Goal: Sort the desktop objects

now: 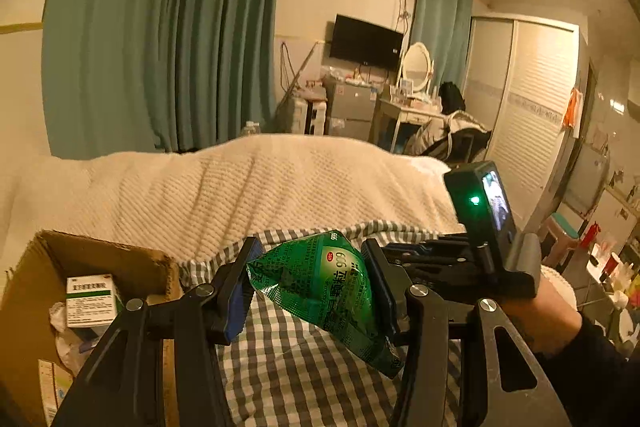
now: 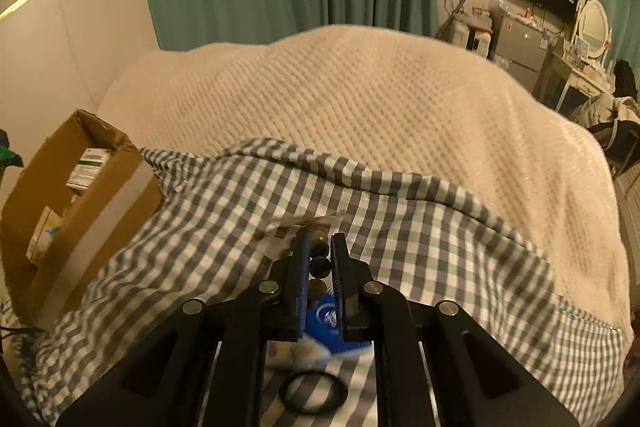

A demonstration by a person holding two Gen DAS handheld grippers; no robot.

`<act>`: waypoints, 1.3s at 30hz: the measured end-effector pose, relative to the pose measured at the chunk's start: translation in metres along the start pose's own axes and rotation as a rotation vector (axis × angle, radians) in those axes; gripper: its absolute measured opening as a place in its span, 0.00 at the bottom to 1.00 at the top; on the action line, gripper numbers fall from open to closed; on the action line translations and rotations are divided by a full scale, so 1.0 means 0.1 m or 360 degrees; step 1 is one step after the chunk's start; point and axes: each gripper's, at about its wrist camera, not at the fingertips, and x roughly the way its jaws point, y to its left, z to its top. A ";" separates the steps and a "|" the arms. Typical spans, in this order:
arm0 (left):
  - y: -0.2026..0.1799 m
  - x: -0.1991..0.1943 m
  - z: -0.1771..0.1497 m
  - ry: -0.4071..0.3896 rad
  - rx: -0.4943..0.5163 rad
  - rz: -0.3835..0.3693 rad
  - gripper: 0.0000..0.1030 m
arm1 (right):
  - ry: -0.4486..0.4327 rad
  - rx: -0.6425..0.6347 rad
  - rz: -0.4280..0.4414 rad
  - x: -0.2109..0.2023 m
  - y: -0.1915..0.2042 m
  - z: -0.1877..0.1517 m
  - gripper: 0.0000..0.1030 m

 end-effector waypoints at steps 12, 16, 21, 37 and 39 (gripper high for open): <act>0.07 -0.75 0.06 -0.0214 0.0007 0.0012 0.51 | -0.0203 -0.0116 -0.0072 -0.90 0.36 0.08 0.00; 0.08 -0.98 0.07 -0.0279 0.0018 0.0029 0.51 | -0.0245 -0.0155 -0.0080 -1.15 0.51 0.10 0.00; 0.12 -1.21 0.07 -0.0339 0.0020 0.0045 0.51 | -0.0156 -0.0183 -0.0187 -1.02 0.60 -0.06 0.60; 0.40 -1.69 0.10 -0.0496 -0.0019 0.0178 0.51 | 0.0178 0.0175 -0.0291 -0.18 -0.01 -0.71 0.00; 0.41 -1.72 0.09 -0.0506 -0.0017 0.0199 0.51 | 0.0136 0.0182 -0.0282 -0.29 0.02 -0.69 0.00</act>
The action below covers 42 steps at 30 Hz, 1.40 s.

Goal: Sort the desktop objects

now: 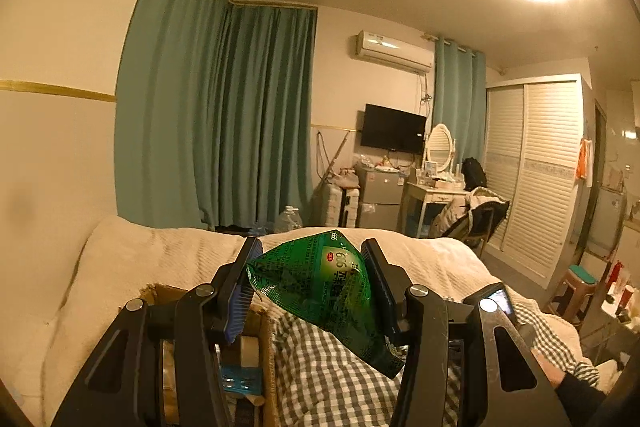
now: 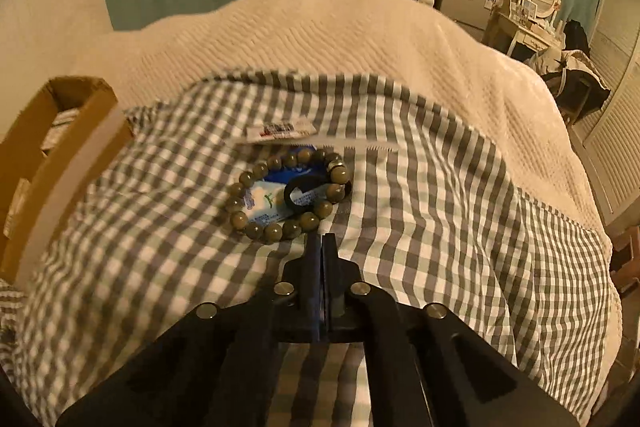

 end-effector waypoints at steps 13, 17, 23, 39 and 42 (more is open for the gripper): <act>0.26 -0.13 0.03 -0.0034 -0.0052 0.0059 0.51 | 0.0076 0.0280 0.0036 0.45 -0.15 0.24 0.54; 0.39 -0.15 -0.01 -0.0037 -0.0077 0.0097 0.51 | 0.0100 0.0227 0.0033 0.45 -0.11 0.15 0.12; 0.54 -0.15 -0.04 -0.0033 -0.0098 0.0146 0.51 | -0.0073 0.0164 0.0051 -0.07 -0.07 0.14 0.11; 0.65 -0.14 -0.14 -0.0015 -0.0018 0.0220 0.51 | -0.0590 -0.0028 0.0371 -1.46 0.91 0.63 0.11; 0.72 -0.09 -0.18 0.0015 -0.0025 0.0244 0.51 | -0.0615 -0.0122 0.0427 -1.50 1.28 0.73 0.11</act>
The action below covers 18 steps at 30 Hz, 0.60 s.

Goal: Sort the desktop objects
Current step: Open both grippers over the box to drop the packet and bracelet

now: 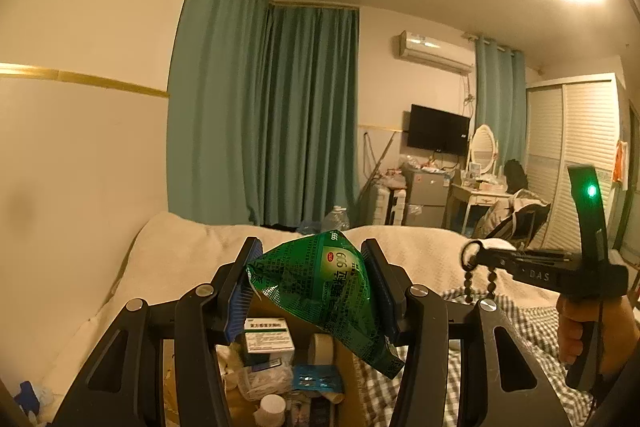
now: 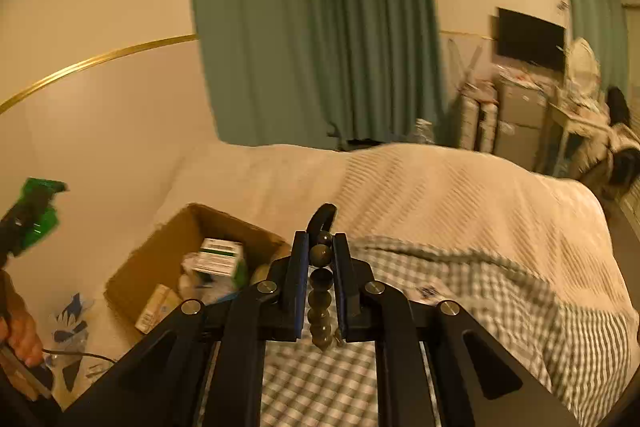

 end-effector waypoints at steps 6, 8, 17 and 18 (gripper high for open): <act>0.25 0.25 -0.15 0.0116 -0.0030 0.0057 0.51 | 0.0065 -0.0087 0.0140 0.41 0.57 0.06 0.11; 0.32 0.35 -0.23 0.0171 -0.0028 0.0089 0.51 | 0.0100 -0.0117 0.0161 0.62 0.78 0.04 0.11; 0.55 0.68 -0.57 0.0386 0.0030 0.0228 0.58 | 0.0293 -0.0212 0.0159 1.34 1.23 -0.23 0.11; 0.56 0.67 -0.58 0.0384 0.0027 0.0236 0.62 | 0.0293 -0.0225 0.0132 1.35 1.21 -0.26 0.12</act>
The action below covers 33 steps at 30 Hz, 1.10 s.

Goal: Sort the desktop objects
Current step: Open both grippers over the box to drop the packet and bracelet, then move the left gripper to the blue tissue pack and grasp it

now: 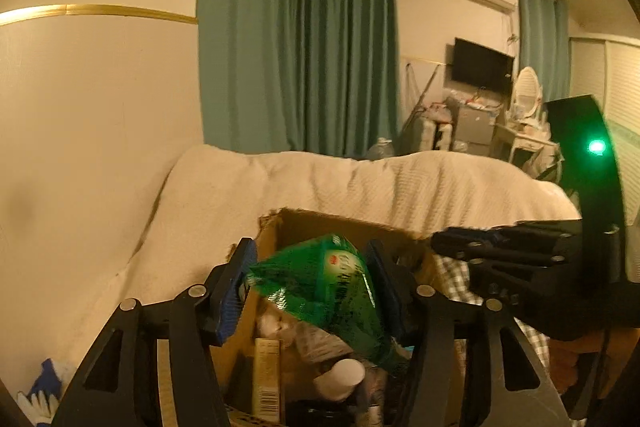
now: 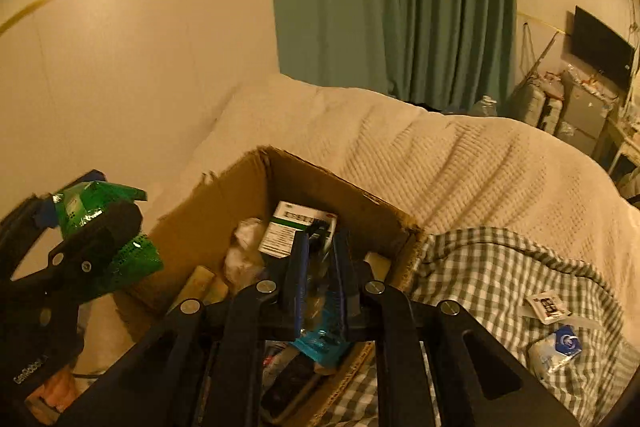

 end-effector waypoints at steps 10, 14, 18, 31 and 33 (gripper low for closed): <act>-0.21 -0.49 0.14 -0.0173 0.0021 -0.0137 0.86 | -0.0266 -0.0042 -0.0203 -0.76 -0.25 0.03 0.53; -0.37 -0.73 0.26 -0.0264 0.0044 -0.0158 0.97 | -0.0378 -0.0016 -0.0242 -1.22 -0.43 -0.01 0.67; -0.53 -0.98 0.32 -0.0369 0.0026 -0.0193 1.00 | -0.0452 0.0019 -0.0305 -1.65 -0.63 -0.14 0.80; -1.40 -0.95 0.49 -0.0392 0.0092 -0.0417 1.00 | -0.0412 0.0235 -0.0465 -2.11 -1.60 -0.60 1.00; -1.55 -0.82 0.50 -0.0348 0.0108 -0.0447 1.00 | -0.0371 0.0237 -0.0508 -2.05 -1.72 -0.66 1.00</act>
